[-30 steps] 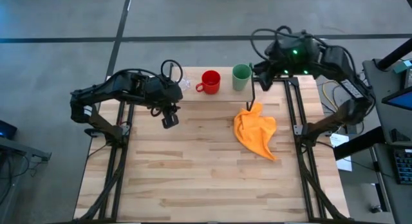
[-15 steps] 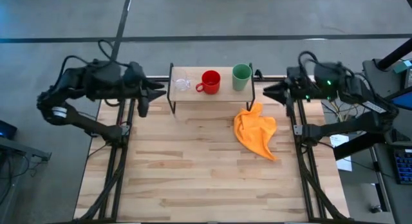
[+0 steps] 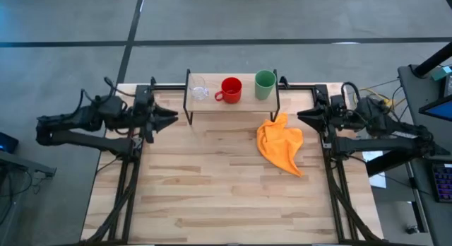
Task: Stack small to large cups/mugs on shelf
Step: Return to Home Position
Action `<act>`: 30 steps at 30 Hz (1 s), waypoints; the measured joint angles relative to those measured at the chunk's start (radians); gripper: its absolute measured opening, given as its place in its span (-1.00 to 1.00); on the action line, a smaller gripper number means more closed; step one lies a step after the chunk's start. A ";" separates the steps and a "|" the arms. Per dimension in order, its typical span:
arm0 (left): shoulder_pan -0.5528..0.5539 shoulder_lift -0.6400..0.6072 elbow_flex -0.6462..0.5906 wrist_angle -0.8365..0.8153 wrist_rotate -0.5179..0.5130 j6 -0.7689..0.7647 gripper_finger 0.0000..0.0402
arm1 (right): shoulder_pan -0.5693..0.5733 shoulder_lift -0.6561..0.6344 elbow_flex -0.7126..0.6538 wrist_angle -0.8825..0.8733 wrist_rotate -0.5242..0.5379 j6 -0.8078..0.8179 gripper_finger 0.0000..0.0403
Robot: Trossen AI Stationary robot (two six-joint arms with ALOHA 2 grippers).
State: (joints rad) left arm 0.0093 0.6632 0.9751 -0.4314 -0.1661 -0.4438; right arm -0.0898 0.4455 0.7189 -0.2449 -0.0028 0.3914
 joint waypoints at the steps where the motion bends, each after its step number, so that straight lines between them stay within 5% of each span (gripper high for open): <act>1: 0.000 -0.022 -0.044 0.043 0.000 -0.012 -0.48 | 0.000 -0.018 -0.034 0.021 0.000 0.010 -0.61; 6: 0.000 -0.140 -0.229 0.195 0.000 -0.022 -0.48 | 0.000 -0.080 -0.181 0.077 0.000 0.070 -0.63; 21: 0.002 -0.621 -0.490 0.113 -0.005 -0.066 -0.48 | 0.000 -0.303 -0.391 0.218 -0.057 0.067 -0.63; 30: 0.002 -0.595 -0.491 -0.020 -0.052 -0.074 -0.48 | 0.000 -0.444 -0.377 0.080 -0.057 0.052 -0.60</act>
State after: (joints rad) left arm 0.0113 0.0681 0.4841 -0.4515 -0.2181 -0.5175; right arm -0.0898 0.0017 0.3417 -0.1647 -0.0597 0.4431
